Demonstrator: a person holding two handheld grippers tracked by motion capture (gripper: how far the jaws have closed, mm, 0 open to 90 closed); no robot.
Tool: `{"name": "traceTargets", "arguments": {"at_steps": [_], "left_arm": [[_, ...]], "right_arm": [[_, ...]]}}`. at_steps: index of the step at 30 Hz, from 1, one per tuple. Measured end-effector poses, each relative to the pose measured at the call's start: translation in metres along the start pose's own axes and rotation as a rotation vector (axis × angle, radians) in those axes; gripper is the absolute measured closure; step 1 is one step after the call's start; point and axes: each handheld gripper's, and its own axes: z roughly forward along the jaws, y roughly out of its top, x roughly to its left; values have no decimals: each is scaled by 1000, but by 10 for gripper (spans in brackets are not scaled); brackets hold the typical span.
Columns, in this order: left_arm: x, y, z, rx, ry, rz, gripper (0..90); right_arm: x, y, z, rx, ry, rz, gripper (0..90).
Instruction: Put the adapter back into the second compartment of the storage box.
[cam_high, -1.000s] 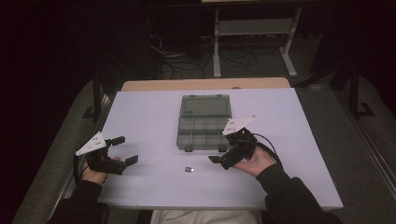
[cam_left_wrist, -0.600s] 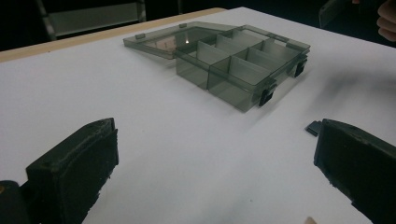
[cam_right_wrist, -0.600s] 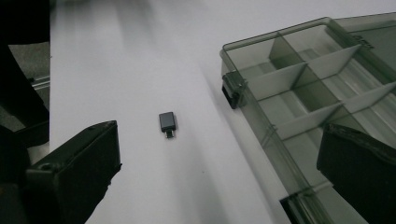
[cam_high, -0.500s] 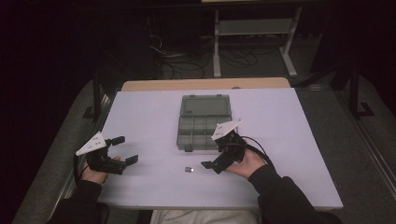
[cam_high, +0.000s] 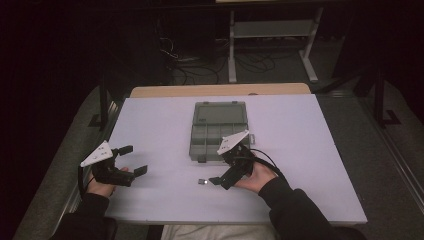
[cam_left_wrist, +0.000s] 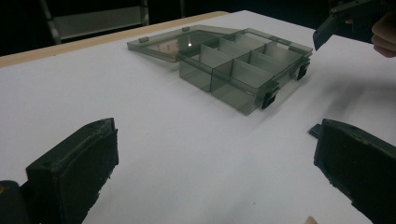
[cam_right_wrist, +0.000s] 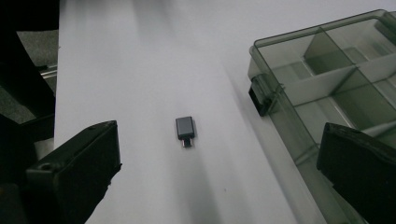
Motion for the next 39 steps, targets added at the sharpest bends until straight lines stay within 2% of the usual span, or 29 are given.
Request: {"name": "traceTargets", "arguments": {"at_steps": [11, 26, 33, 36, 39], "left_arm": [[0, 0, 0, 3, -2, 4, 0], [0, 0, 0, 3, -5, 4, 0], [0, 0, 0, 1, -6, 3, 0], [0, 0, 1, 2, -6, 0, 0], [0, 0, 1, 2, -6, -1, 0]], "right_arm": [[7, 6, 21, 37, 28, -37, 0], [6, 7, 49, 106, 48, -54, 0], [3, 7, 55, 135, 75, -61, 131], [3, 8, 57, 136, 60, -81, 172], [3, 8, 58, 139, 71, -80, 212]]}}
